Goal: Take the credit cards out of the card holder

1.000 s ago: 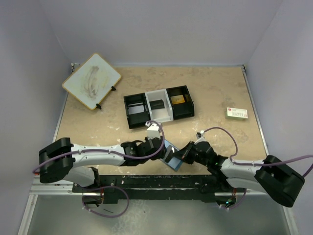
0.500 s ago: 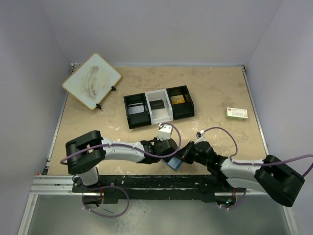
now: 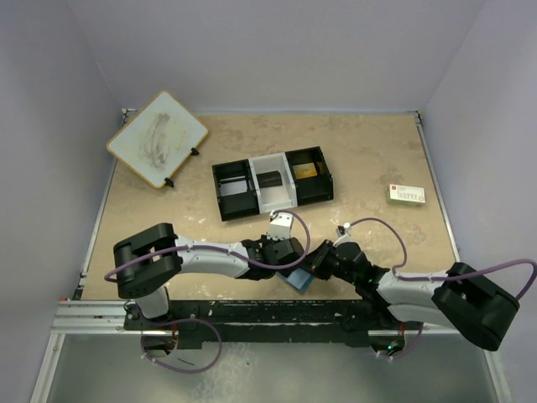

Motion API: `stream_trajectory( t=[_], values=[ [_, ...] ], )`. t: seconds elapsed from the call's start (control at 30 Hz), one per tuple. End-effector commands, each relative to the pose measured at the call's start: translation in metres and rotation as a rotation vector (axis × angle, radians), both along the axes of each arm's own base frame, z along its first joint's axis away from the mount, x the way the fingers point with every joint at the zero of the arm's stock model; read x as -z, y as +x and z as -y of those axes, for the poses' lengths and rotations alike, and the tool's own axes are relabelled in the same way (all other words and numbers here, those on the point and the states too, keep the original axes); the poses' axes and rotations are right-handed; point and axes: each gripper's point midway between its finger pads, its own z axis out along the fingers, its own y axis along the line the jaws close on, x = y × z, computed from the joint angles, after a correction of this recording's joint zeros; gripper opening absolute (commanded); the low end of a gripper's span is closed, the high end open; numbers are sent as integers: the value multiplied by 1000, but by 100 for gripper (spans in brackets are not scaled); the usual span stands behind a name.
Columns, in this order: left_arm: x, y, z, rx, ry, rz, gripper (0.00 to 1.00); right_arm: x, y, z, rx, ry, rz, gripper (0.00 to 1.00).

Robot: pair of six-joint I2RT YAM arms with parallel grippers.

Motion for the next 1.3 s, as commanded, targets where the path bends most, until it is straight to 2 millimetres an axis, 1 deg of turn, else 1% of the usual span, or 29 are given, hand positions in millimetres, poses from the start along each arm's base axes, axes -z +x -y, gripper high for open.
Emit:
stream_trajectory(
  t=[0.0, 0.13, 0.27, 0.37, 0.47, 0.53, 0.67, 0.73, 0.8, 0.83, 0.97, 1.2, 1.27],
  values=[
    [-8, 1, -1, -18, -16, 2, 18, -12, 17, -7, 39, 25, 45, 19],
    [-7, 1, -2, -27, -17, -2, 18, -9, 12, -14, 3, 68, 28, 20],
    [-6, 0, -2, -32, -19, -6, 18, -10, 9, -28, -58, 101, 31, 20],
    [-6, 0, -4, -38, -18, -8, 18, -10, 10, -32, -57, 132, 25, 18],
    [-8, 0, -7, -43, -15, -6, 18, -7, 11, -29, -38, 136, 22, 14],
    [-8, 0, -9, -45, -11, -3, 18, -5, 11, -28, -36, 124, 18, 7],
    [-7, 0, -14, -54, -1, 0, 18, 2, 8, -20, -24, 75, 1, 3],
    [-5, 0, -17, -61, 8, 0, 18, 10, 4, -12, -17, 29, -19, 2],
    [-4, 0, -20, -67, 14, 0, 18, 11, 2, -6, -12, 7, -15, 2],
    [-3, 0, -21, -71, 15, 0, 17, 16, -2, -1, -14, -20, -28, 3],
    [-2, 1, -24, -80, 15, 2, 17, 13, -15, 5, -44, -23, -37, 3],
    [-2, 2, -22, -77, 16, 0, 17, 3, -17, 15, -14, -14, -22, 7],
    [-3, 2, -22, -77, 15, 1, 17, 5, -18, 19, -4, -32, -34, 8]
  ],
)
